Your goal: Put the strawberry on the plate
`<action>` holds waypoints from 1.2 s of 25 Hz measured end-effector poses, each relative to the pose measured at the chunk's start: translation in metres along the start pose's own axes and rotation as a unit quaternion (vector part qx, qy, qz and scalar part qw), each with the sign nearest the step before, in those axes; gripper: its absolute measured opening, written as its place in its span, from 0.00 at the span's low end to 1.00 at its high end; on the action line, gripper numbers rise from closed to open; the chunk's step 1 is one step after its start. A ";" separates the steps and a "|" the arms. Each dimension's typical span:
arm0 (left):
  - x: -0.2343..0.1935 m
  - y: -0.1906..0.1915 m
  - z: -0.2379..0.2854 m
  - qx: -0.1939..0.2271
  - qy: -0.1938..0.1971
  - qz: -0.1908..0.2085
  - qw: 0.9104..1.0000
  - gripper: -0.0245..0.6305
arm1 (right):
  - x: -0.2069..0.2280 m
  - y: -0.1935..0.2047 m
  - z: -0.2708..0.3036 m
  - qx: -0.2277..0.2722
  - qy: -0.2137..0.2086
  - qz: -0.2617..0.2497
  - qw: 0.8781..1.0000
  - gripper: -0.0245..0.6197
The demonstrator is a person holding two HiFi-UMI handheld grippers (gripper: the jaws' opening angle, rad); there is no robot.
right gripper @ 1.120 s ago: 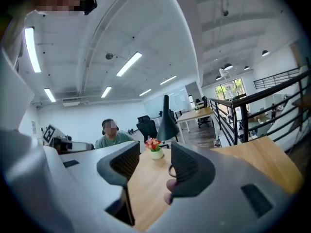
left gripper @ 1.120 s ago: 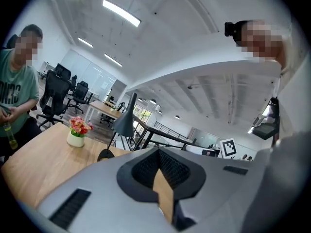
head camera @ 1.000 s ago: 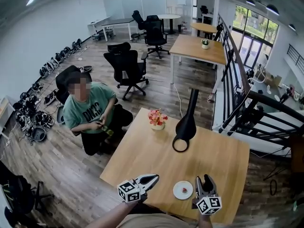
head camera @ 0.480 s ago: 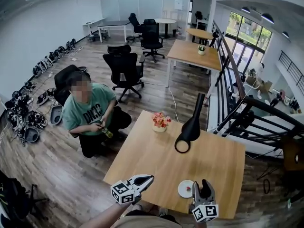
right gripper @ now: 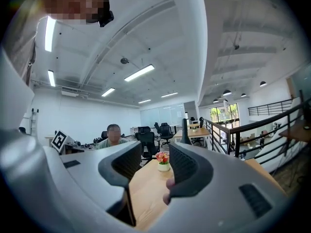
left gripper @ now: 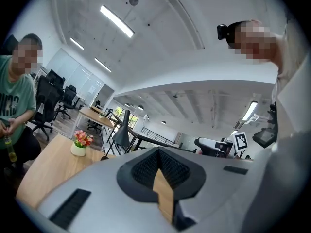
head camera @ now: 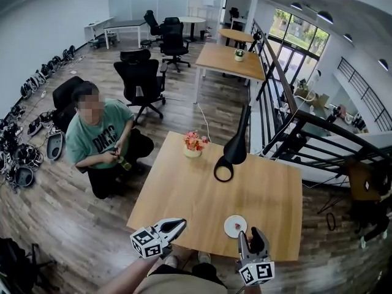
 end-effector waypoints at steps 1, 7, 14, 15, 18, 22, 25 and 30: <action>0.002 0.003 -0.005 -0.001 0.004 -0.001 1.000 0.04 | -0.007 0.002 -0.007 0.000 0.004 -0.002 1.000 0.32; 0.017 0.019 -0.026 -0.018 0.020 -0.002 1.000 0.04 | -0.032 0.019 -0.044 -0.015 0.029 -0.029 0.999 0.32; 0.038 0.039 -0.047 -0.032 0.000 0.006 0.999 0.04 | -0.028 0.045 -0.070 -0.034 0.034 -0.048 0.998 0.32; 0.042 0.041 -0.048 -0.033 -0.008 0.008 0.999 0.04 | -0.023 0.048 -0.073 -0.036 0.031 -0.048 0.998 0.32; 0.058 0.041 -0.043 -0.031 -0.031 0.014 0.999 0.04 | -0.005 0.052 -0.081 -0.047 0.021 -0.055 0.997 0.32; 0.081 0.055 -0.033 -0.038 -0.048 0.013 0.998 0.04 | 0.015 0.055 -0.103 -0.058 0.010 -0.061 0.996 0.32; 0.102 0.069 -0.023 -0.045 -0.053 0.016 0.997 0.04 | 0.031 0.062 -0.128 -0.059 0.011 -0.056 0.997 0.32; 0.133 0.090 -0.015 -0.050 -0.062 0.009 0.997 0.04 | 0.050 0.084 -0.156 -0.075 0.011 -0.048 0.996 0.32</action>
Point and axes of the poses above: the fingertips, and each gripper's own axes: z forward along the fingers, x to its right, y out of its underside, the point moved 7 cm from there along -z, backward along the fingers, and after that the axes turned 8 degrees about z, right-handed, at the moved point
